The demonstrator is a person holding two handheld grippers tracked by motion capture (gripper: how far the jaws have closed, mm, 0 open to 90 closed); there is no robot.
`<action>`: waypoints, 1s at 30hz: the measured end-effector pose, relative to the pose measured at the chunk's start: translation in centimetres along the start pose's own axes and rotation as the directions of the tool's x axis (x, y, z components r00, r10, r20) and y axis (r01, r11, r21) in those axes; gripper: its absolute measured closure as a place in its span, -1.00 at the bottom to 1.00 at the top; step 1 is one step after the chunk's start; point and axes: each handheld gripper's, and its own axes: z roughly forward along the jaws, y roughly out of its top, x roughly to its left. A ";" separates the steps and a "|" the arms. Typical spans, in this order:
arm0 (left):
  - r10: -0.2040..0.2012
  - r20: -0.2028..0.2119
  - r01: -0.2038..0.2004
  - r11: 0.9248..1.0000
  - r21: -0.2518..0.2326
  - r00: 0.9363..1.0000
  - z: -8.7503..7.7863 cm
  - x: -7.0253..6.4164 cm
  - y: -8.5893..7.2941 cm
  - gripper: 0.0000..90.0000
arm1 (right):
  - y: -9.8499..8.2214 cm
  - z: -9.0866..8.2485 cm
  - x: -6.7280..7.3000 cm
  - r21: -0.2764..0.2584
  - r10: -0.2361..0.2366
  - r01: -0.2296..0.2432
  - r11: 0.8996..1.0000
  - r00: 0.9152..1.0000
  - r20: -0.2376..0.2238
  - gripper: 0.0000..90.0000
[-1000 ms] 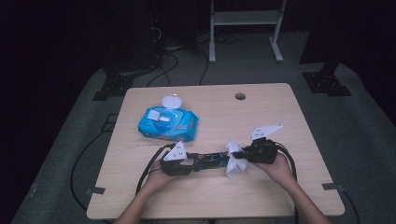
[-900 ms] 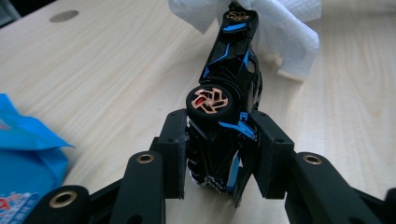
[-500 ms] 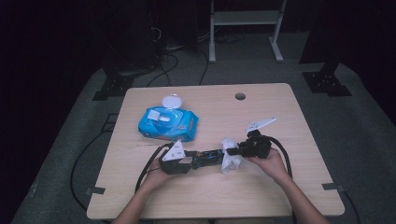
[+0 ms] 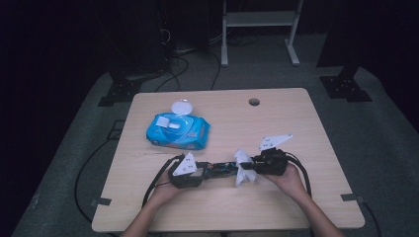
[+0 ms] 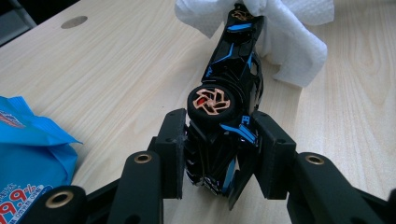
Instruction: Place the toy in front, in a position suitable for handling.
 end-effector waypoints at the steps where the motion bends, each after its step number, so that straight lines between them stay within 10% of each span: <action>1: -0.016 0.008 0.016 1.000 0.007 1.000 0.0 -0.2 0.1 0.28 | -0.1 -0.1 0.5 0.003 -0.029 0.029 1.000 0.999 0.024 0.69; 7: -0.081 0.073 0.078 0.996 0.036 0.994 0.3 -0.4 0.2 0.07 | -0.8 -0.2 1.7 -0.004 -0.067 0.067 0.998 0.997 0.038 0.74; 30: -0.044 0.161 0.038 0.998 0.045 0.986 -0.1 -0.4 0.1 -0.28 | -2.5 -0.1 3.5 0.047 -0.074 0.073 0.996 0.997 0.027 0.75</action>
